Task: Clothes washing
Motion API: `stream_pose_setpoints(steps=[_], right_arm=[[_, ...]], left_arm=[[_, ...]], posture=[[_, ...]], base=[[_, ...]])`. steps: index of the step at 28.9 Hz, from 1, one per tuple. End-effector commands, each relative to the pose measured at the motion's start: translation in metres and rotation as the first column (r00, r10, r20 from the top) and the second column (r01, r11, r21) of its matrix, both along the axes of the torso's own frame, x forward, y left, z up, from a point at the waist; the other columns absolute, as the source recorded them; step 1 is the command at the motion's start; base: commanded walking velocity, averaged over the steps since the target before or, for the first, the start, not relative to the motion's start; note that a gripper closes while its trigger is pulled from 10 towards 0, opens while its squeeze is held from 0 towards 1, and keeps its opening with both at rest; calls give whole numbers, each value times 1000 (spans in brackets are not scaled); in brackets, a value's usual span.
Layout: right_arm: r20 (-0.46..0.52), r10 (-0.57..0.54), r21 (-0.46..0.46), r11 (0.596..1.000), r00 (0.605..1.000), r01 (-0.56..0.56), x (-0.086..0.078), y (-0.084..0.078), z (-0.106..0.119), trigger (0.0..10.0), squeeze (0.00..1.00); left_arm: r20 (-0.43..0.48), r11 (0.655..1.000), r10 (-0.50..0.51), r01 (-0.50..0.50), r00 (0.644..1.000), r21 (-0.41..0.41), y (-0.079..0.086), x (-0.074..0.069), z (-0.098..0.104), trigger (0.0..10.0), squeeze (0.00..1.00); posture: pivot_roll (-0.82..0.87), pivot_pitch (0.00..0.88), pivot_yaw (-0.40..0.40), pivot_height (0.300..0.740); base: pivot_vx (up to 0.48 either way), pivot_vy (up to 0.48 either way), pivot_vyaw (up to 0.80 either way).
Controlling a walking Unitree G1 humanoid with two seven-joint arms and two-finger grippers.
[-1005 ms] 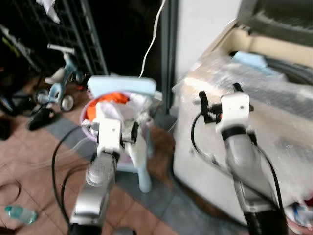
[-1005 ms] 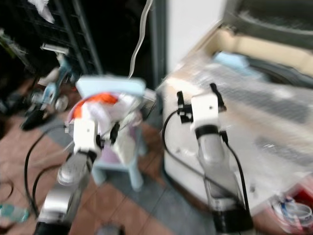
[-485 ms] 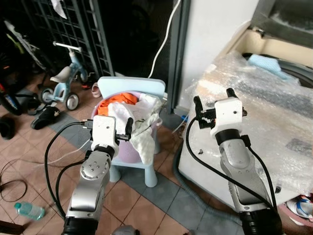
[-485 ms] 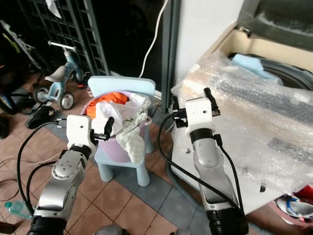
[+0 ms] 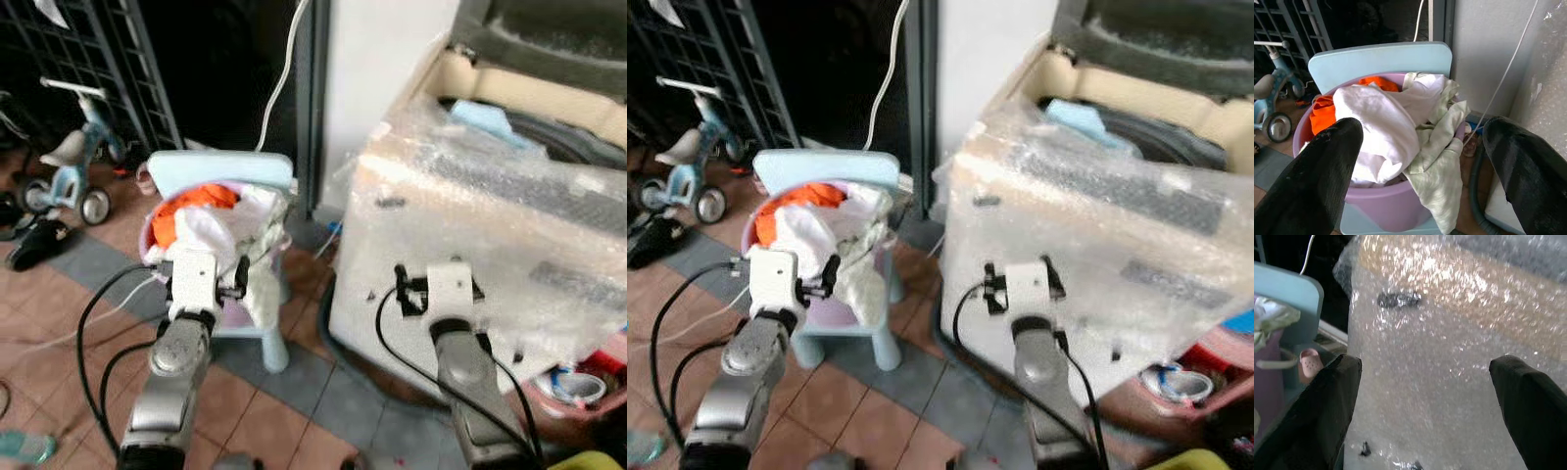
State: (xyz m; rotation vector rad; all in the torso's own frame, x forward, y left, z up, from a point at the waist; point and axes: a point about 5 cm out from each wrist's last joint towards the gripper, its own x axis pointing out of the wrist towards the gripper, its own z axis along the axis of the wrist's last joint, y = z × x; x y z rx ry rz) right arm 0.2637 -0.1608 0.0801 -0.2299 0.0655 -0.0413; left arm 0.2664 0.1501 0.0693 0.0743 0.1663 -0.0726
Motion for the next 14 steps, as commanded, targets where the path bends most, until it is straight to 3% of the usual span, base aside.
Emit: stream_pose_setpoints(steps=[1, 4, 8, 14], right_arm=[[5, -14, 1, 1000, 1000, 14, -3, -3, -1, 10000, 0], [1, -14, -7, 1000, 1000, 14, -5, -5, -5, 10000, 0], [1, -35, -10, 999, 999, 35, -9, -8, -10, 10000, 0], [-3, -55, -8, 998, 999, 55, -14, -13, -14, 10000, 0]], left_arm=[[11, 1000, -7, 7, 1000, 26, 2, 4, 0, 10000, 0], [9, 999, -12, 11, 1000, 36, 0, 4, 0, 10000, 0], [19, 998, -6, 5, 1000, 67, 3, 1, -4, 10000, 0], [-14, 999, 7, -6, 1000, 44, 8, -7, -13, 10000, 0]], posture=[[-59, 0, 40, 740], [-55, 0, 45, 740], [-66, 0, 40, 740], [-73, 0, 57, 740]], base=[[0, 480, -800], [0, 332, -800], [0, 0, -800], [0, 0, 0]])
